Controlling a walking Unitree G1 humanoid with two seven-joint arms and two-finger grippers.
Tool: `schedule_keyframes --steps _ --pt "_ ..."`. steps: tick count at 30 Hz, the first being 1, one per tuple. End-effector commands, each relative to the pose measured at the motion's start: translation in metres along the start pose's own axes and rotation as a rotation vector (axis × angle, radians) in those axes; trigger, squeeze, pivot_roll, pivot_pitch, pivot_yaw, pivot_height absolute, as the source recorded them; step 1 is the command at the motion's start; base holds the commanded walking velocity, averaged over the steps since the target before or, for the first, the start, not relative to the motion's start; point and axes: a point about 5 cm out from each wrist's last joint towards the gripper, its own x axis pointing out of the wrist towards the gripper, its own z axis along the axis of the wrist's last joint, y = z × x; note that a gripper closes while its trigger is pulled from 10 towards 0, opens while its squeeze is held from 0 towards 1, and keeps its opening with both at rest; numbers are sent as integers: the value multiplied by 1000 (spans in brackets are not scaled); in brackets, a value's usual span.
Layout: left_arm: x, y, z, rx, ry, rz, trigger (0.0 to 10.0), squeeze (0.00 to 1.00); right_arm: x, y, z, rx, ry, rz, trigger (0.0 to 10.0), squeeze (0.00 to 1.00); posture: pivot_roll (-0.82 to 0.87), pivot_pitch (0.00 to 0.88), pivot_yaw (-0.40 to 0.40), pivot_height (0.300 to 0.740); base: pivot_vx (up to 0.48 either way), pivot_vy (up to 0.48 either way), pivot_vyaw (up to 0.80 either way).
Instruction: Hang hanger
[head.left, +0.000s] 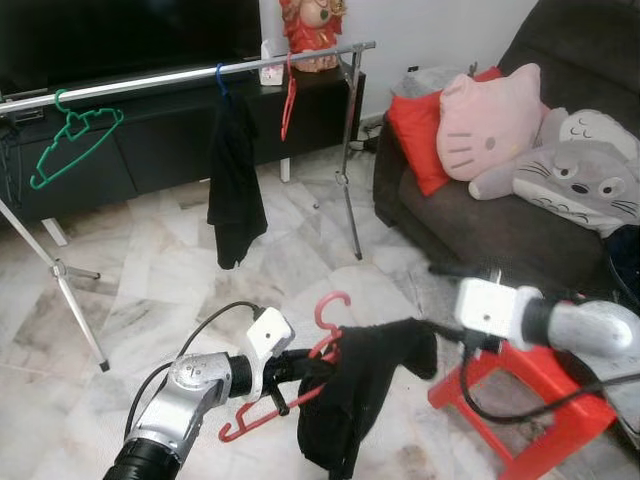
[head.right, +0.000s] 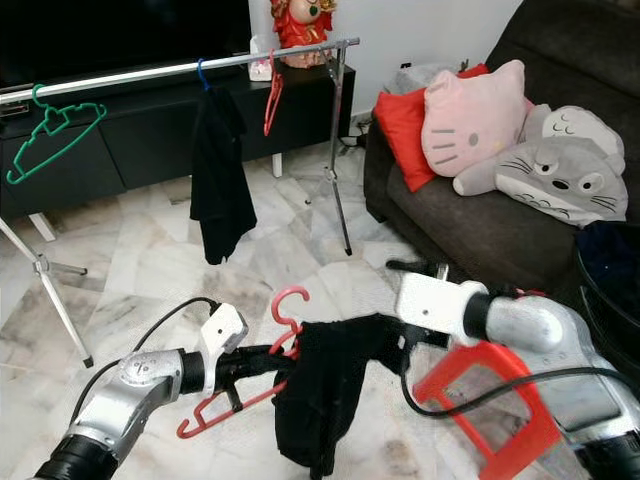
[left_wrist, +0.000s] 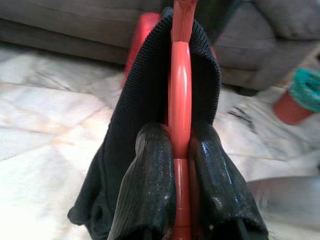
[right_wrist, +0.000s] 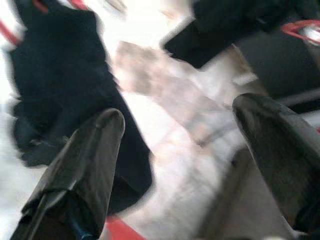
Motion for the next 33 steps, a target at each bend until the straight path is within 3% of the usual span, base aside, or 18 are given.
schedule_keyframes --steps 1,8,9,11,22,25,33 --pt "3 -6 12 31 -31 -75 10000 0 -3 7 0 6 -47 81 10000 0 -185 0 -48 740 0 0 0" --pt "1 -13 12 24 1 -176 10000 0 -1 13 6 23 -137 169 10000 0 -184 0 -48 740 0 0 0" --pt "1 -15 11 30 17 -196 10000 0 -2 23 3 22 -139 252 10000 0 -180 0 -49 740 0 0 0" --pt "2 -17 10 30 23 -221 10000 0 -1 26 0 10 -136 277 10000 0 -178 0 -49 740 0 0 0" --pt "2 -21 19 58 27 -269 10000 0 4 31 4 40 -196 366 10000 0 -172 0 -51 740 0 0 0" --pt "2 -23 25 95 21 -294 10000 0 5 42 -3 70 -181 453 10000 0 -168 0 -54 740 0 0 0" --pt "4 -28 34 146 18 -320 10000 0 14 40 -9 44 -137 400 10000 0 -164 0 -56 740 0 0 0"
